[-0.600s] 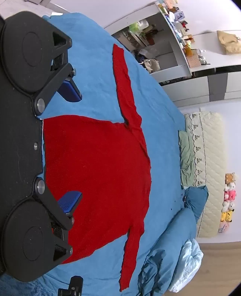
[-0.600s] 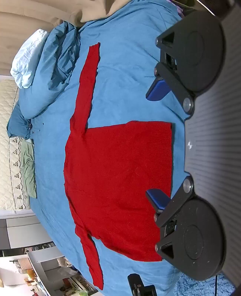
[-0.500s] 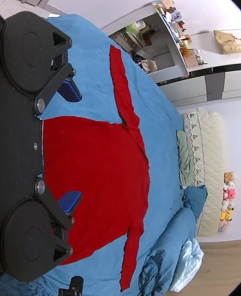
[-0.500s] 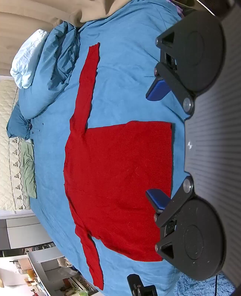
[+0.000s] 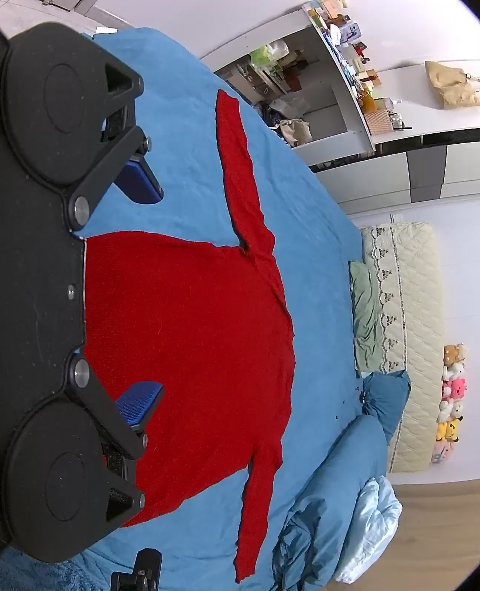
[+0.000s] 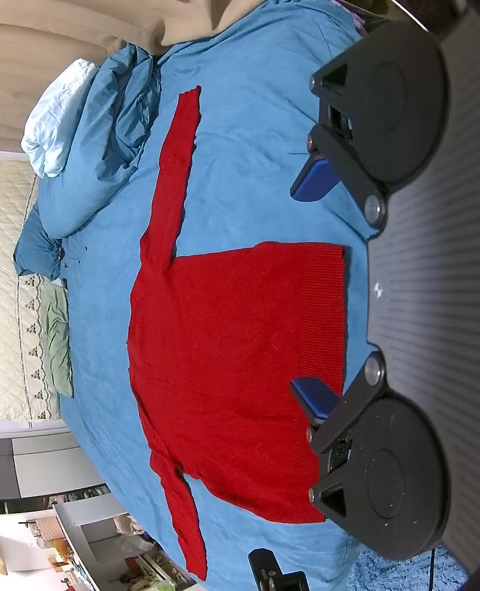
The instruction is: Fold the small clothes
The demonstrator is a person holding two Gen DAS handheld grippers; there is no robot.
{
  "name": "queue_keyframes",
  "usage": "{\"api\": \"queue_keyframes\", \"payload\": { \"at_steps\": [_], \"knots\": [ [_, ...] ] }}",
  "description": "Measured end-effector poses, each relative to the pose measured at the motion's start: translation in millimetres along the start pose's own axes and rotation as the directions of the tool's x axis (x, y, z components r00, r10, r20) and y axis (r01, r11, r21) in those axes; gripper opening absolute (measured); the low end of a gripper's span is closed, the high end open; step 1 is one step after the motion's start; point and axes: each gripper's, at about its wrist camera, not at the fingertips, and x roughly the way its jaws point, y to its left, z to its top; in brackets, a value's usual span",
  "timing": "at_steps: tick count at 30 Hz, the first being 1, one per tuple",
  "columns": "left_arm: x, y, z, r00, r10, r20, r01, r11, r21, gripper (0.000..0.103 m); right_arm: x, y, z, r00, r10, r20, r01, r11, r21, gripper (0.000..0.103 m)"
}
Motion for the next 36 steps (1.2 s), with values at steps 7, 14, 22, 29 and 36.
{"api": "queue_keyframes", "payload": {
  "at_steps": [7,14,22,29,36],
  "knots": [
    [0.3,-1.5,-0.5,1.000,0.003,0.004,-0.003,1.000,-0.006,0.103,1.0,0.8,1.3,1.000,-0.001,0.000,0.001,1.000,0.000,0.103],
    [-0.2,-1.4,0.5,1.000,0.000,0.002,0.000,1.000,-0.016,0.103,4.5,2.0,0.3,1.000,0.004,-0.002,-0.004,1.000,-0.001,0.103],
    [-0.2,1.2,1.5,1.000,-0.009,0.003,0.009,1.000,-0.027,0.103,4.8,1.2,2.6,1.000,0.003,-0.003,-0.003,1.000,-0.001,0.103],
    [0.5,6.1,2.8,1.000,-0.013,0.001,0.013,0.999,-0.045,0.103,6.4,1.7,1.9,1.000,0.004,-0.007,-0.004,1.000,-0.005,0.103],
    [0.4,4.7,1.8,1.000,-0.009,-0.003,0.009,0.999,-0.038,0.103,7.0,2.3,1.7,1.000,0.003,-0.006,-0.003,1.000,-0.004,0.103]
  ]
}}
